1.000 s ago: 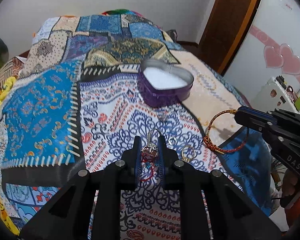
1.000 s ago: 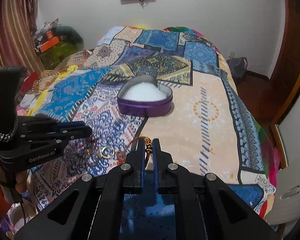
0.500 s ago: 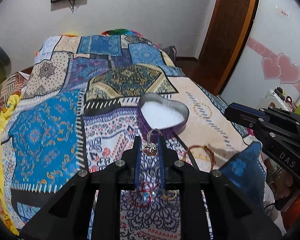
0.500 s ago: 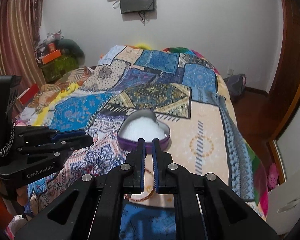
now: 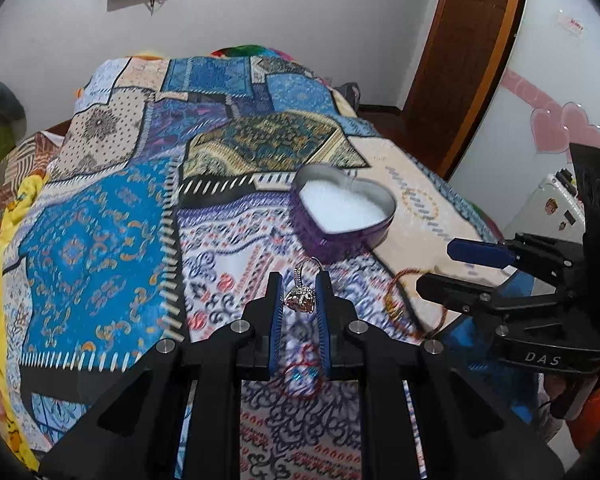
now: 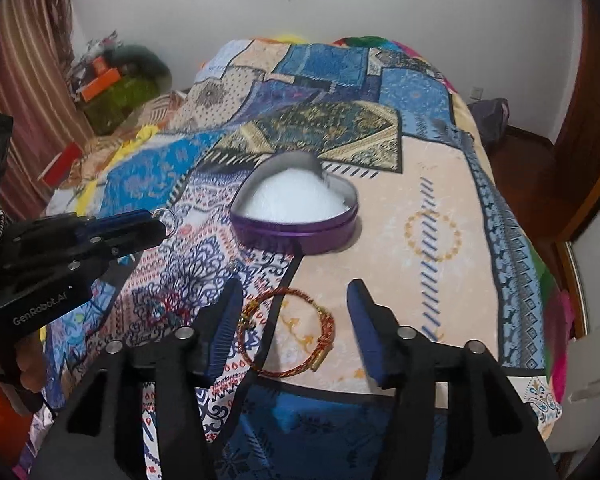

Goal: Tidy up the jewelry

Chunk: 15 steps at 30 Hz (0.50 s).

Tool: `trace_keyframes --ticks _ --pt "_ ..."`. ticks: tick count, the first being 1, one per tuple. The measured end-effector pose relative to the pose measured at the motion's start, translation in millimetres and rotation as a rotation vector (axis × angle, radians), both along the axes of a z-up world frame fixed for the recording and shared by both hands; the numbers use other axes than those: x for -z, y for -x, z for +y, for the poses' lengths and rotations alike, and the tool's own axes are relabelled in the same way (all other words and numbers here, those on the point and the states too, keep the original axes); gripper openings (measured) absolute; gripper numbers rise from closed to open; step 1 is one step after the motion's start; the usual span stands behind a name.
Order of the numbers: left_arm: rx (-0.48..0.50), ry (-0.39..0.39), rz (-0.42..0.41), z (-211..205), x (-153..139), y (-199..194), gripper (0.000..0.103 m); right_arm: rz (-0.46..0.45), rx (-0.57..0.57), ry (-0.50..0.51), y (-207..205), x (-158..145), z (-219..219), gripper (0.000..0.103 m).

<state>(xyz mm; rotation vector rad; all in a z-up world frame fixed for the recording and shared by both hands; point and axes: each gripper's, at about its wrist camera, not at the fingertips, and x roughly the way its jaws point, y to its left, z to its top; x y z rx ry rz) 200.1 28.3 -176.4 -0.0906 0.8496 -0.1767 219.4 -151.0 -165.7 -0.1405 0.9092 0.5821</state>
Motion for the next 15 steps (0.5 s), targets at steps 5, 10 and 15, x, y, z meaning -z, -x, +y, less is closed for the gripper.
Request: trace_keyframes --ticks 5,10,15 --pt "-0.022 0.013 0.005 10.8 2.6 8.2 0.015 0.073 -0.027 0.059 -5.2 17.9 12.1 0.051" --pt "-0.025 0.019 0.01 14.1 5.6 13.3 0.015 0.06 -0.029 0.098 -0.5 24.9 14.2 0.052" --pt "-0.023 0.024 0.015 13.4 9.3 17.0 0.015 0.031 -0.052 0.14 4.8 28.3 18.1 0.052"
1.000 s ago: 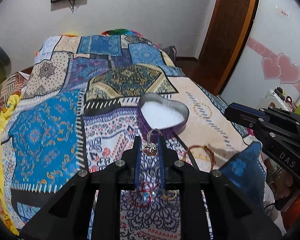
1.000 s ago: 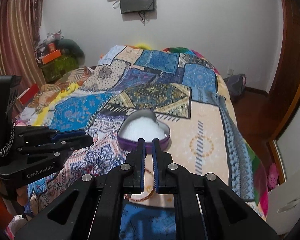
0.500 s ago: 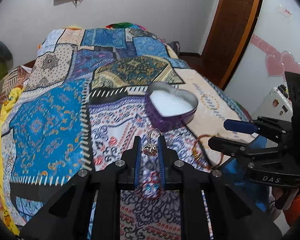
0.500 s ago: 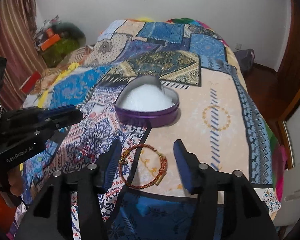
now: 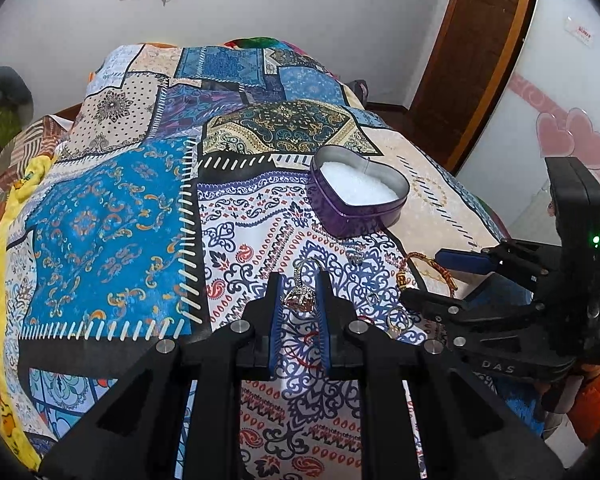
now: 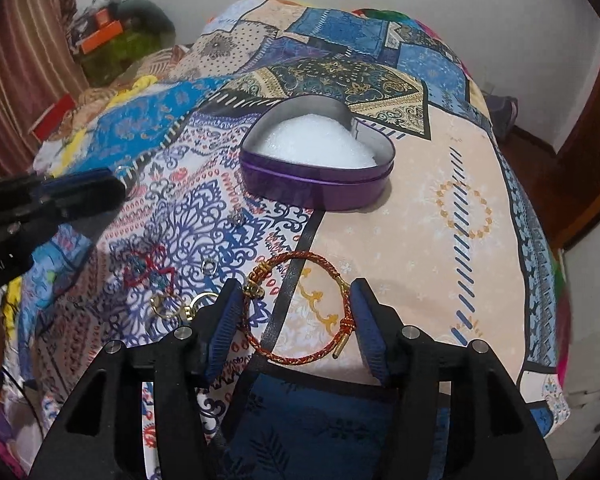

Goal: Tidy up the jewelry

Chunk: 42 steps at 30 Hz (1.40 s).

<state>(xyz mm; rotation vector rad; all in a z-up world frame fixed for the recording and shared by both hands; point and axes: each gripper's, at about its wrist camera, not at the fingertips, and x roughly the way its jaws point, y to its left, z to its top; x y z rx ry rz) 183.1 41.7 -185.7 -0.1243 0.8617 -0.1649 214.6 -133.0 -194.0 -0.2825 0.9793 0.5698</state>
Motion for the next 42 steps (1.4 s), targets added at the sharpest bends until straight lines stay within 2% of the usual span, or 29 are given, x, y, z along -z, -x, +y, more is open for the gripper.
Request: trace_keyframes --ticks 3,5,11,18,24,32,42 --pt "0.004 0.003 0.001 -1.4 0.9 2.8 0.015 -0.023 -0.006 0.022 2.4 1.4 2.2 0.047" --pt "0.004 0.004 0.001 -1.1 0.8 4.5 0.015 -0.034 -0.002 0.029 2.7 1.2 2.8 0.032" --pt "0.004 0.002 0.005 -2.3 0.6 5.8 0.015 -0.045 0.023 0.017 -0.1 -0.5 -2.5 0.007" --pt "0.006 0.013 0.011 -3.6 0.1 -1.8 0.015 -0.052 0.023 -0.013 1.9 -4.6 -6.4 0.005" --pt "0.021 0.001 -0.009 -9.2 -8.8 -15.0 0.015 -0.089 0.032 -0.06 -3.0 -23.6 -12.6 0.005" --pt "0.039 -0.017 -0.055 -19.2 -23.0 -38.9 0.015 -0.146 0.039 -0.134 -25.6 -48.9 -14.9 0.005" --pt "0.065 -0.03 -0.059 -27.2 -19.9 -73.7 0.015 -0.156 -0.015 -0.156 -59.1 -55.8 -3.2 0.005"
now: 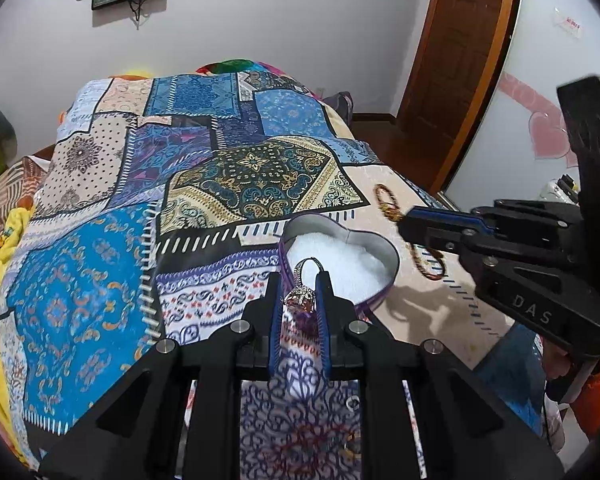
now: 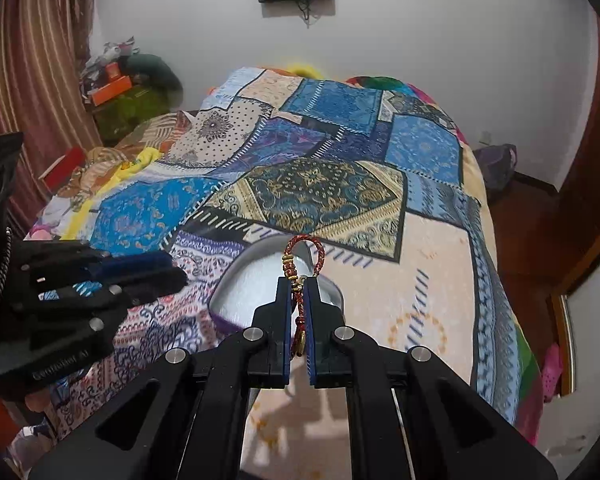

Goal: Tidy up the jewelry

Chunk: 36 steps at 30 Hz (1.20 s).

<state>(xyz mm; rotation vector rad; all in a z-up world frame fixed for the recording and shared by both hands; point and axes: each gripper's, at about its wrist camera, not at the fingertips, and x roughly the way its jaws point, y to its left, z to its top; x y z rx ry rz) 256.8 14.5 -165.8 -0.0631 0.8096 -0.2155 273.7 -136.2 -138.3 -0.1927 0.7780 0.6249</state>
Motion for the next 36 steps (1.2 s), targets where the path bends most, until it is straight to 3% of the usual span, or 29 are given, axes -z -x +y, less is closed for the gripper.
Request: trace_keyframes --ticks 15,28,36 --pt "0.061 0.006 0.048 -11.5 18.6 -28.7 0.015 0.133 -0.08 0.014 -27.6 26.5 12.6 0.005" --pt "0.075 -0.01 0.028 -15.4 13.5 -24.2 0.015 0.156 -0.073 0.048 -34.1 32.0 11.7 0.006" --pt "0.036 -0.012 0.007 -4.1 0.8 -13.1 0.015 0.109 -0.048 0.064 -27.5 22.8 8.5 0.009"
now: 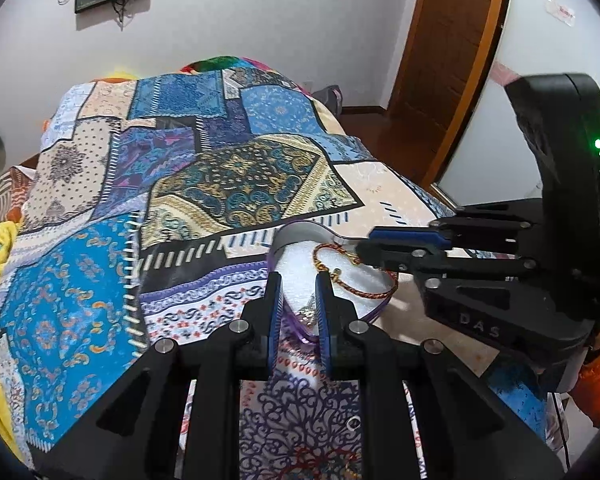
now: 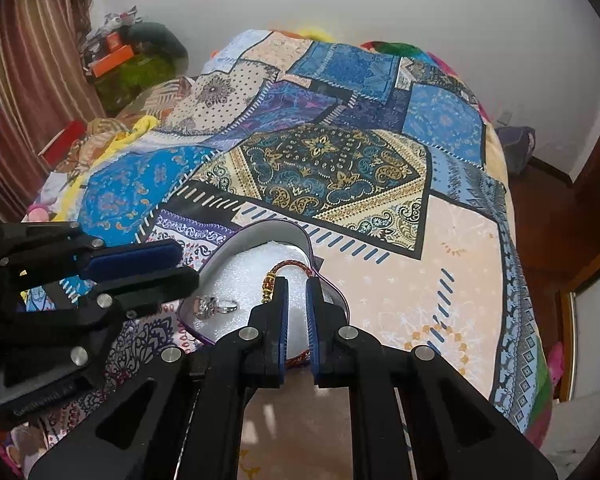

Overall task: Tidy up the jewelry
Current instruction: 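Lower the bracelet into the tin and open the right tool while the left tool drops the pendant in, then withdraw both tools from the tin and move them to the remaining rings and earrings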

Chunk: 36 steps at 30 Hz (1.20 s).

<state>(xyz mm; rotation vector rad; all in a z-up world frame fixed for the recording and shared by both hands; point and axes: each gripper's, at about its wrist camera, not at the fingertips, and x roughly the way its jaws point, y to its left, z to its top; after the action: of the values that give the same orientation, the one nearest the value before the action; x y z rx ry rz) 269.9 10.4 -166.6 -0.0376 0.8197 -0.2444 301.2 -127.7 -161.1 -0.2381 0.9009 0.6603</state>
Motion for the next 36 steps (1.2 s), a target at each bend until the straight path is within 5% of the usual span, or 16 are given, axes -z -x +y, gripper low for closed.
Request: trace_keyframes --ticks 9,16,23,36 --pt "-0.077 -0.011 -0.018 23.4 -13.3 25.1 0.031 -0.068 0.033 0.001 23.4 -20.5 -3.8 0.042" --pt "-0.118 -0.031 -0.021 40.7 -20.6 53.0 0.043 -0.129 0.04 -0.004 49.2 -40.6 -4.6 0.042" --pt "-0.139 -0.067 0.004 53.2 -13.8 76.2 0.044 -0.138 0.052 -0.009 68.4 -43.5 -5.5 0.043" --pt "-0.104 -0.044 0.131 50.7 28.4 105.2 0.044 -0.035 0.056 0.016 93.0 -10.6 -7.4 0.043"
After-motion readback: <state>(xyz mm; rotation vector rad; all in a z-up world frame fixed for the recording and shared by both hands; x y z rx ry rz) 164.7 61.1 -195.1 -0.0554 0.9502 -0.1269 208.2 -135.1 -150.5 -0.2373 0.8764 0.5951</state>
